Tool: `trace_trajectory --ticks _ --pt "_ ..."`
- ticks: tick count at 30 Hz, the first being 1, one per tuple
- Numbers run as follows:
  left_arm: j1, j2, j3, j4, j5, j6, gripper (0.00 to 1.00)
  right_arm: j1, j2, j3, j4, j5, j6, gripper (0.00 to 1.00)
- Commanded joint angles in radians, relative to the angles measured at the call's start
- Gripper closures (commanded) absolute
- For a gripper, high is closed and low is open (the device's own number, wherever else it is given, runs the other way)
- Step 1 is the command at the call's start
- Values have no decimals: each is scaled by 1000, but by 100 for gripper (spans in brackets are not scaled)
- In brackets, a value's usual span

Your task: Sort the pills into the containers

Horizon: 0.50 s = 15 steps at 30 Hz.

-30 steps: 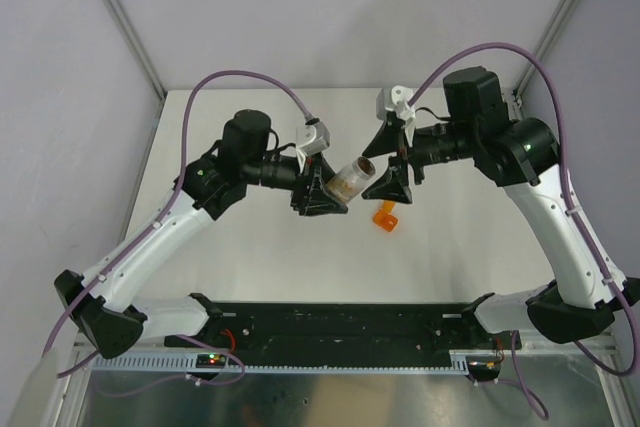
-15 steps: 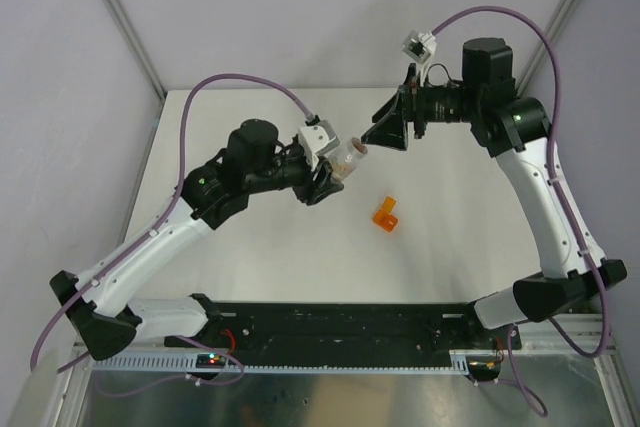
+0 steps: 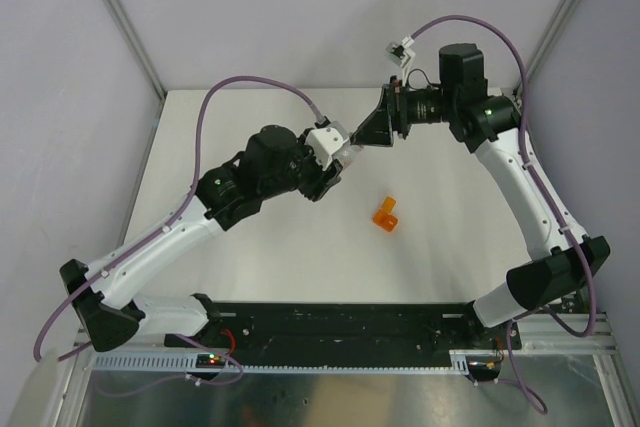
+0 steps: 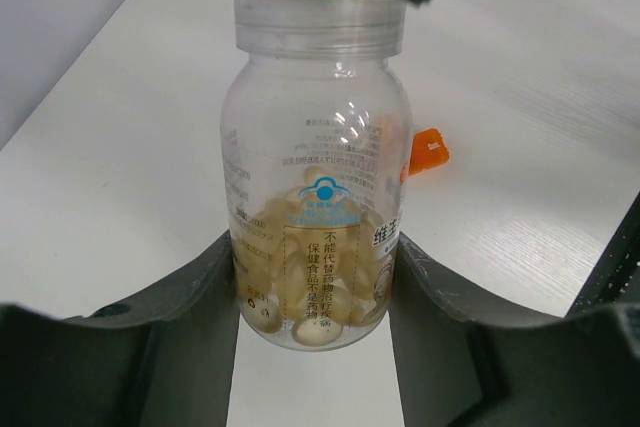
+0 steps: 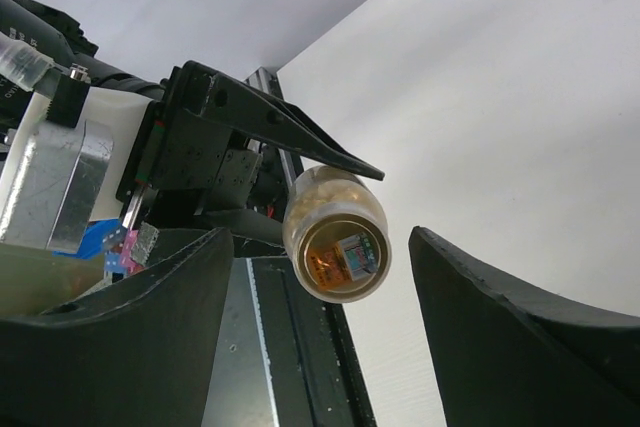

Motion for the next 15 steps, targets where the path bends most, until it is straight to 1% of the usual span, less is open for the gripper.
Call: trace_trajectory --ticks 1,9,11,15 --pt "-9 -4 49 36 -60 26 100 20 13 -6 36 -17 6 26" --pt "-10 -14 42 37 -59 27 100 29 22 -16 32 -16 -12 41" --pt "-9 -15 40 36 -57 28 100 31 24 -16 30 -19 -16 47" --pt "-9 -20 39 37 -47 26 100 37 20 -16 21 -27 -36 64"
